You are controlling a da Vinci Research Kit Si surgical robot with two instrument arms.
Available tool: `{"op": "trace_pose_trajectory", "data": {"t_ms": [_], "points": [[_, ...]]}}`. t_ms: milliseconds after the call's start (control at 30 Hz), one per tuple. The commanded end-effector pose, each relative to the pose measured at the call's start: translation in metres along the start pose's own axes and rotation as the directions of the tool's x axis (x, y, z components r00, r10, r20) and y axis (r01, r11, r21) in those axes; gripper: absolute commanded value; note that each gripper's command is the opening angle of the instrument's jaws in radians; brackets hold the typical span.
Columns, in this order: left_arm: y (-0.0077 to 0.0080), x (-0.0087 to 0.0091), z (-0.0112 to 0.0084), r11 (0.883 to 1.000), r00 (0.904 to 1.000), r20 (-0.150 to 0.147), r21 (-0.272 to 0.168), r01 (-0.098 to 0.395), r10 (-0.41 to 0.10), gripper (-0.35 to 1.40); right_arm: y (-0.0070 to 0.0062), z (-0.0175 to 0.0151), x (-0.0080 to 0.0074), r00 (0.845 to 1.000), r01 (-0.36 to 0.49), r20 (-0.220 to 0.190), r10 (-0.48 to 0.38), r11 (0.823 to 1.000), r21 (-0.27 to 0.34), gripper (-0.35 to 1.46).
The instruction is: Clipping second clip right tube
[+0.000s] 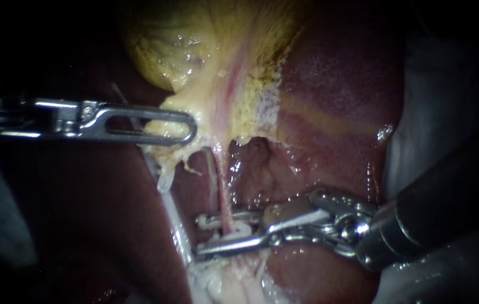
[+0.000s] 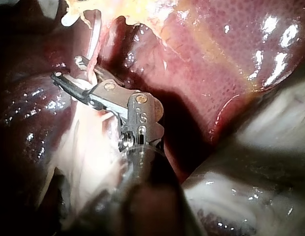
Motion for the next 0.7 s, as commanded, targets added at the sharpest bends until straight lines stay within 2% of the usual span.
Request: {"op": "trace_pose_trajectory", "data": {"t_ms": [33,400,700], "points": [[0.0,0.0,0.0,1.0,1.0,0.0,0.0,0.0,0.0,-0.35,0.0,-0.0002,0.0002,1.0,-0.011,0.001,0.011,1.0,-0.006,-0.35],[0.0,0.0,0.0,1.0,1.0,0.0,0.0,0.0,0.0,-0.35,-0.0001,-0.0003,0.0001,0.999,-0.018,0.027,0.018,1.0,0.001,-0.35],[0.0,0.0,0.0001,1.0,1.0,0.0,0.0,0.0,0.0,-0.35,0.0,-0.0003,0.0,0.999,-0.017,0.029,0.017,1.0,0.004,-0.35]]}}
